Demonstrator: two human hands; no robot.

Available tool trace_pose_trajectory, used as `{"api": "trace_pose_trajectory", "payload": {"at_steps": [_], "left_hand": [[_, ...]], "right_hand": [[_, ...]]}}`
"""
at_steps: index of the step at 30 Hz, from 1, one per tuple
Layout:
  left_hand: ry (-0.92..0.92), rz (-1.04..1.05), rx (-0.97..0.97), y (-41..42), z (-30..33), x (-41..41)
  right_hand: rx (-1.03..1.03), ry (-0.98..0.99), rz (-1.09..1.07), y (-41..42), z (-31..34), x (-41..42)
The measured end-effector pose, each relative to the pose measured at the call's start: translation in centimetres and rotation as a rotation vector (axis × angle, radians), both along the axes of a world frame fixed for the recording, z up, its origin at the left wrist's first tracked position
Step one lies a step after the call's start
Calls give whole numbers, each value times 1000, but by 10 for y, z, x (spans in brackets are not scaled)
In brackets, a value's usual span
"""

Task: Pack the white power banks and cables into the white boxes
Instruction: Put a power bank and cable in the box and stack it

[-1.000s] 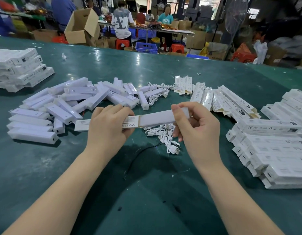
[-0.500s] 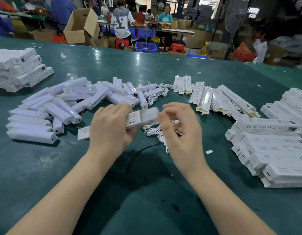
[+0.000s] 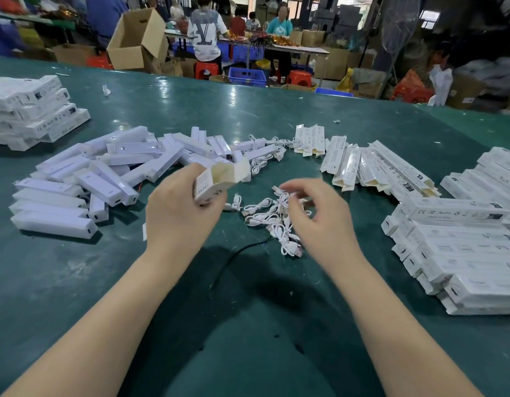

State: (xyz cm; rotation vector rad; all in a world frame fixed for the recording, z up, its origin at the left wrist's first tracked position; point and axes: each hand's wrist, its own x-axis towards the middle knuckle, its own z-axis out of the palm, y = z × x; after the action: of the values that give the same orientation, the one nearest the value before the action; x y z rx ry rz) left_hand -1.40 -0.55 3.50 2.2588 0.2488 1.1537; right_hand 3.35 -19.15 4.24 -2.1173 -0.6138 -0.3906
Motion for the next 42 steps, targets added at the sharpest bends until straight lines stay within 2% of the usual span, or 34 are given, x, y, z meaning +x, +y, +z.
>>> {"api": "trace_pose_trajectory", "payload": {"at_steps": [2, 3, 7, 10, 13, 15, 18, 20, 22, 25, 31, 33, 37, 39, 42], "left_hand": [[-52, -10, -62, 1, 0, 0], [-91, -40, -113, 2, 0, 0], [-228, -172, -402, 3, 2, -1], [-196, -205, -510, 7, 3, 4], [-22, -257, -582, 4, -3, 8], [72, -275, -579, 1, -9, 10], [149, -314, -520, -4, -10, 8], [191, -436, -570, -9, -4, 5], [255, -592, -654, -15, 2, 2], [334, -691, -672, -21, 4, -1], [315, -700, -733, -20, 6, -2], [305, -704, -754, -21, 7, -2], [327, -735, -841, -19, 11, -5], [378, -778, -847, -19, 13, -7], [395, -797, -913, -20, 13, -8]], "right_hand": [[-316, 69, -4, 0, -7, 3], [-410, 93, -18, 1, -9, 3], [-567, 209, -75, -8, -6, 3], [-638, 322, -34, -13, -1, 4], [-554, 288, -20, -12, 0, 5], [-416, 265, -28, -12, 0, 8], [30, 334, -4, -11, 4, 7], [313, 434, 92, -7, 8, 3], [442, 510, 167, -2, 9, -2], [476, 544, 222, 4, 8, -7], [527, 487, 275, 9, 7, -11], [467, 439, 303, 8, 9, -12], [136, 210, 369, 3, 9, -14], [105, 210, 370, 3, 10, -13], [168, 255, 331, -1, 15, -11]]}}
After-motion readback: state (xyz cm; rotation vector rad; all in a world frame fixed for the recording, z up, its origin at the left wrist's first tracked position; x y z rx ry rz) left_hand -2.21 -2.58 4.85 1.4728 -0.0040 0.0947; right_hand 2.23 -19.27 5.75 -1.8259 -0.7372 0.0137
